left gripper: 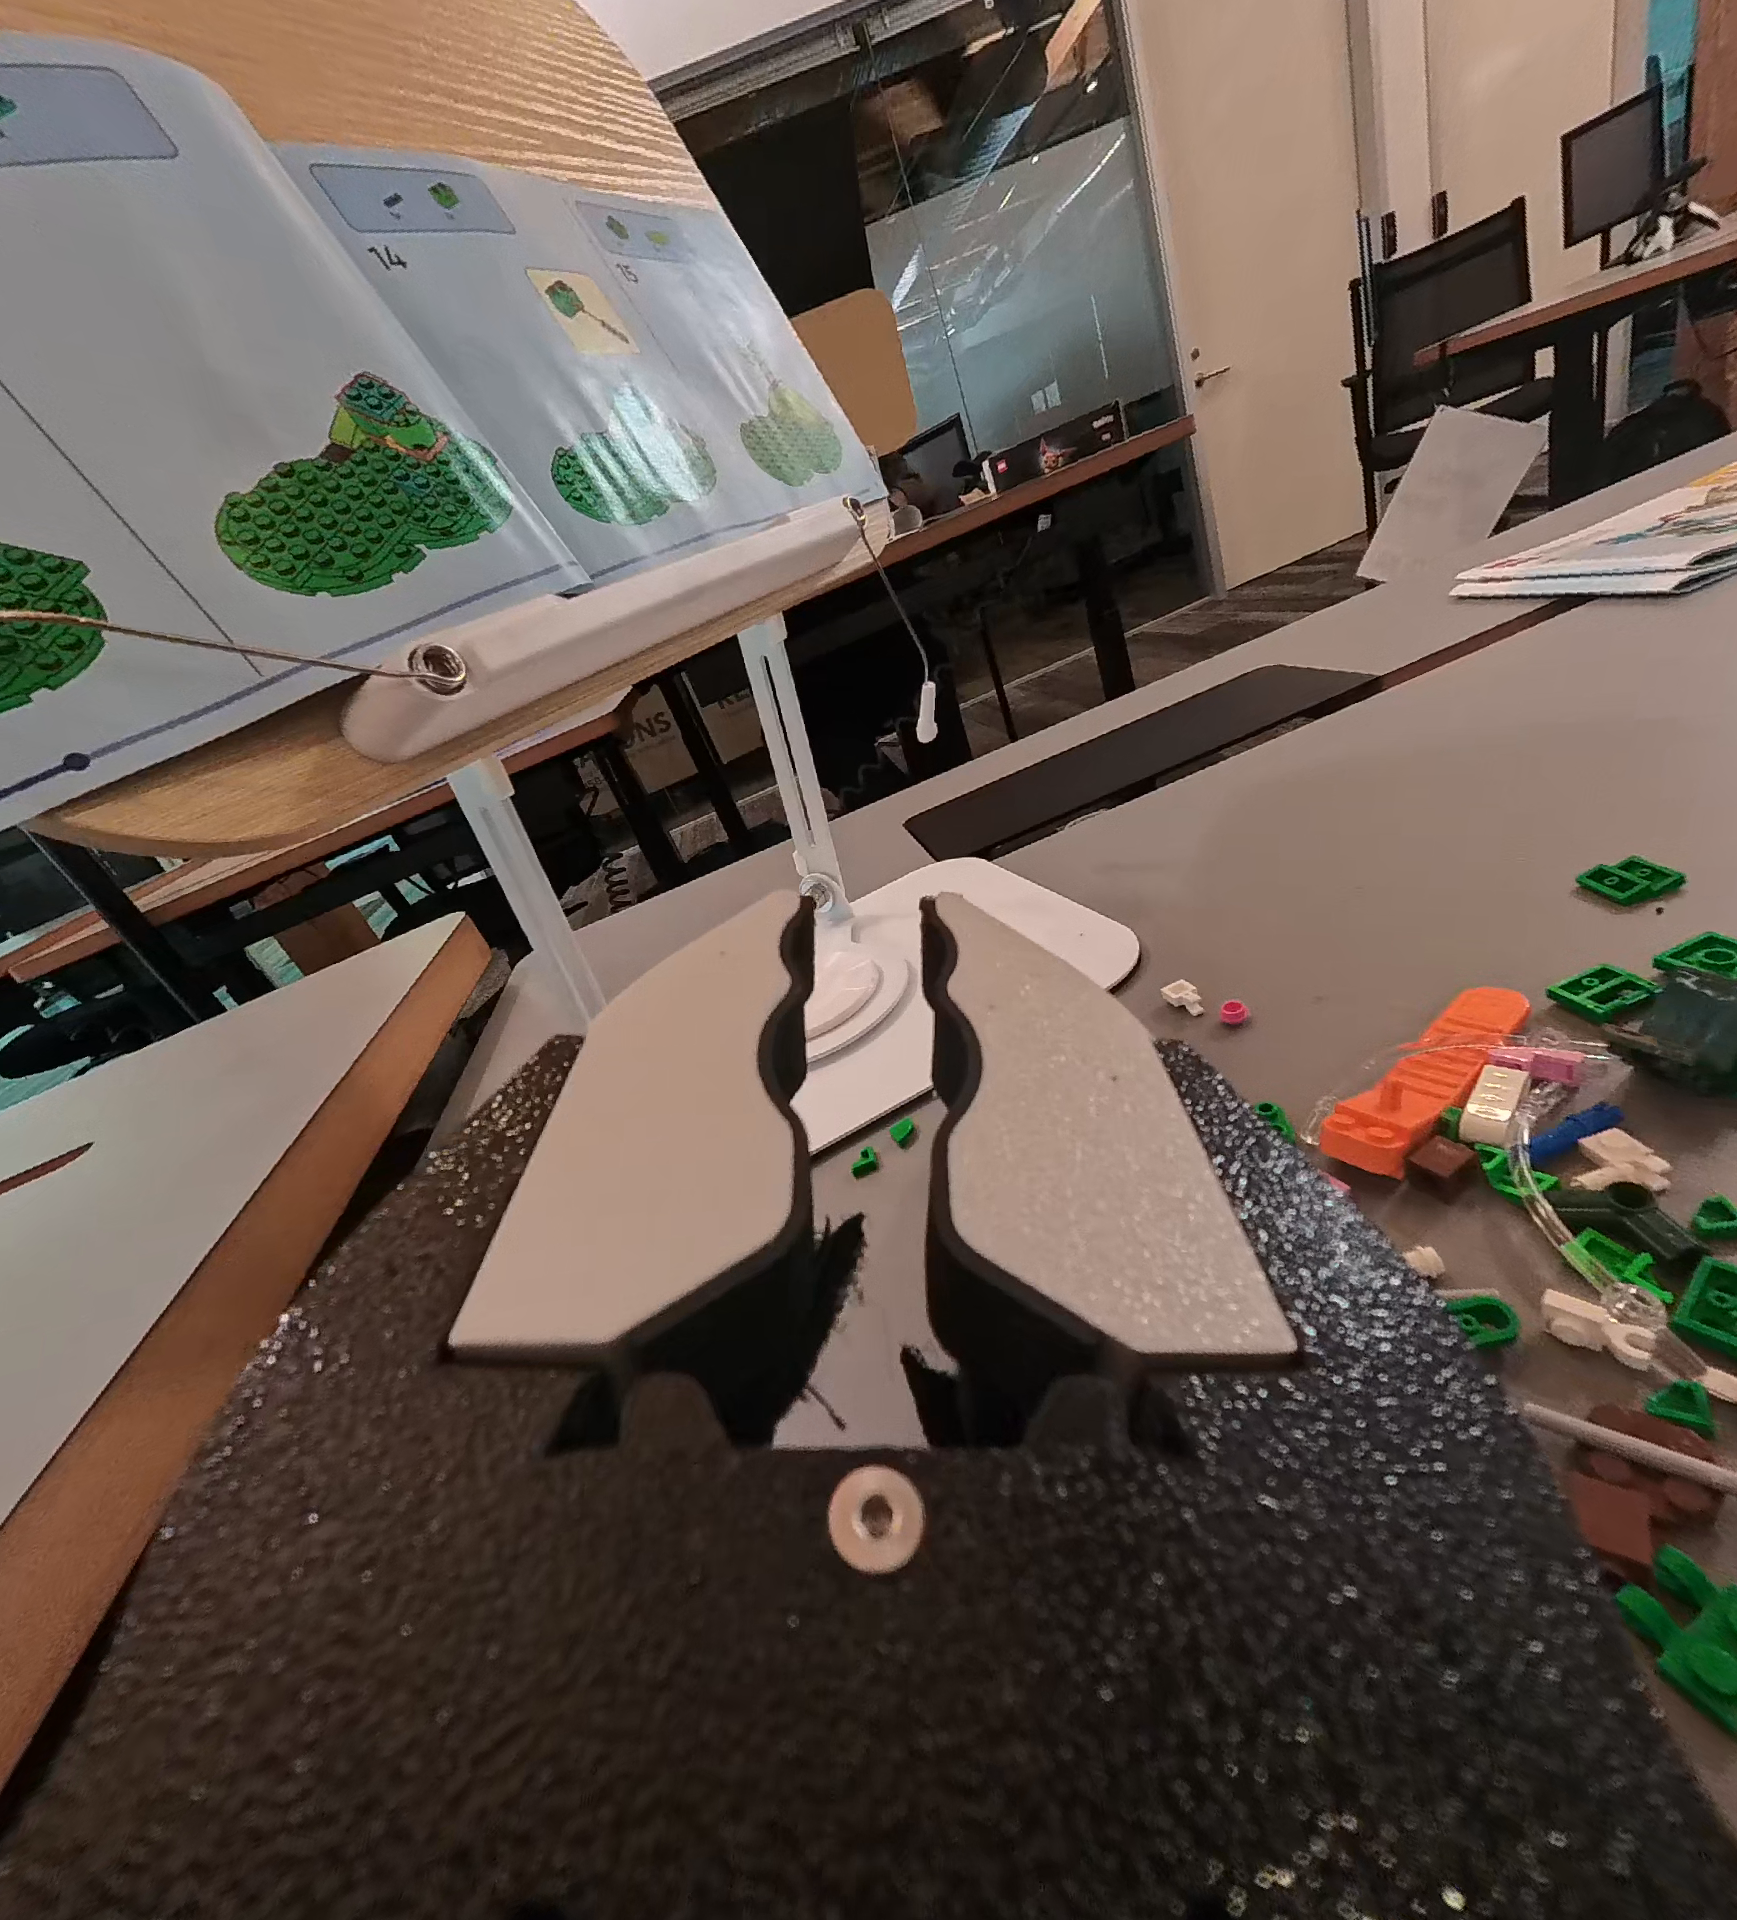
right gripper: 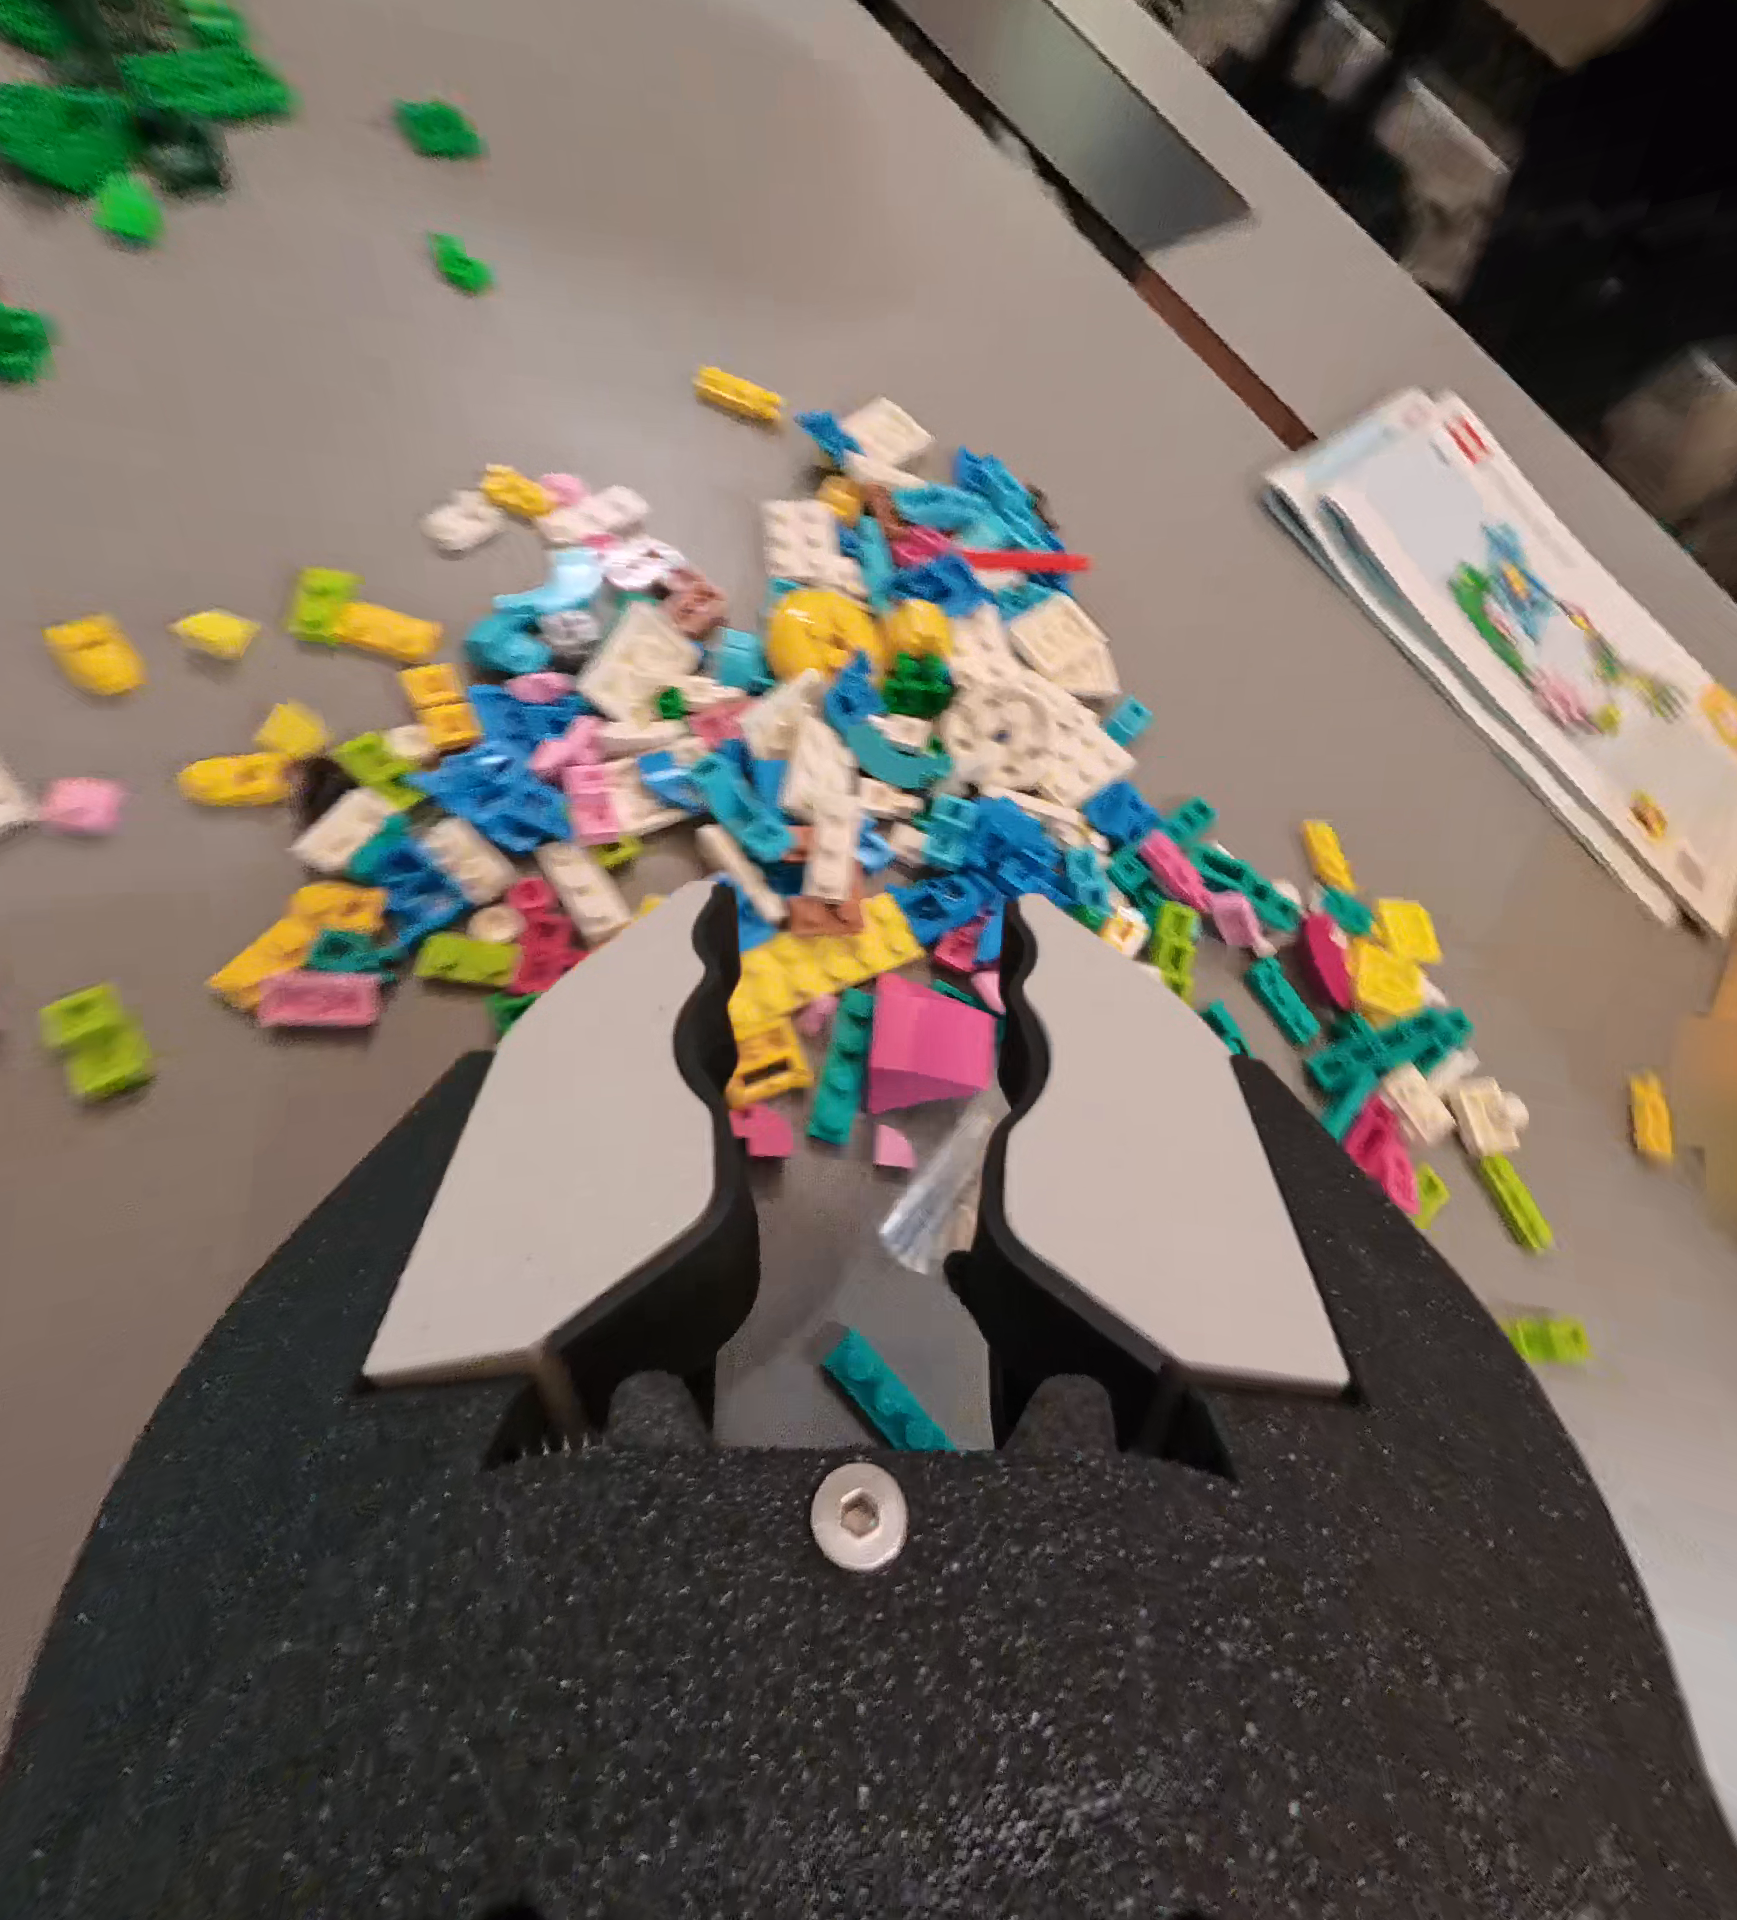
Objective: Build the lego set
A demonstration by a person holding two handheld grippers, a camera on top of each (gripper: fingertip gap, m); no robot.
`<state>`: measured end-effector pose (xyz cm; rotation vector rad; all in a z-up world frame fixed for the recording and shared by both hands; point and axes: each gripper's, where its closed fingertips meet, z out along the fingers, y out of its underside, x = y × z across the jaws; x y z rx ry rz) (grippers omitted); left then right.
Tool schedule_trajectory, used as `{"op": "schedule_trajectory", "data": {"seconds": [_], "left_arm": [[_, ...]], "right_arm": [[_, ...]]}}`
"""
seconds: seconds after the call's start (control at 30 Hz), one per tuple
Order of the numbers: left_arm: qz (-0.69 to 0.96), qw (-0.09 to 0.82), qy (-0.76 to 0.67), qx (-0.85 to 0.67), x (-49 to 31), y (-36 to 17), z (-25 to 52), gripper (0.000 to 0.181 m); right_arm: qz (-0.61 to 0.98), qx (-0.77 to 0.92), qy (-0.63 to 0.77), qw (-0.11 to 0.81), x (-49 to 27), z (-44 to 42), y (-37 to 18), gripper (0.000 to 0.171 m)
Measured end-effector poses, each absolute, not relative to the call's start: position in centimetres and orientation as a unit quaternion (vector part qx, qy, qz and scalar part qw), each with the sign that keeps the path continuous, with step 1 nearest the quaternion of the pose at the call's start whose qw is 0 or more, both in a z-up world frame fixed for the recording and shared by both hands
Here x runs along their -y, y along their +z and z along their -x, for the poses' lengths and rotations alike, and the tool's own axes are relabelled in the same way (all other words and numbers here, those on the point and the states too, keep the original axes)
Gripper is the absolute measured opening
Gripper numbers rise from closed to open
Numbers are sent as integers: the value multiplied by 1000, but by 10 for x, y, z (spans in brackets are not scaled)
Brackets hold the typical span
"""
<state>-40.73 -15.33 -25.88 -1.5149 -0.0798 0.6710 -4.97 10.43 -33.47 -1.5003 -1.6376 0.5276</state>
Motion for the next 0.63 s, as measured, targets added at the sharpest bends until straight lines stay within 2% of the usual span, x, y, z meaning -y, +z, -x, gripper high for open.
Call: {"op": "schedule_trajectory", "data": {"seconds": [0.17, 0.3, 0.63], "left_arm": [[675, 674, 297, 31, 152, -259, 406, 19], [676, 674, 296, 29, 152, -260, 406, 18], [678, 673, 295, 28, 151, -261, 406, 18]], "right_arm": [[505, 751, 253, 342, -56, 40, -342, 40], [502, 766, 264, 304, -48, 32, -350, 35], [518, 773, 219, 294, -62, 22, -363, 24]]}}
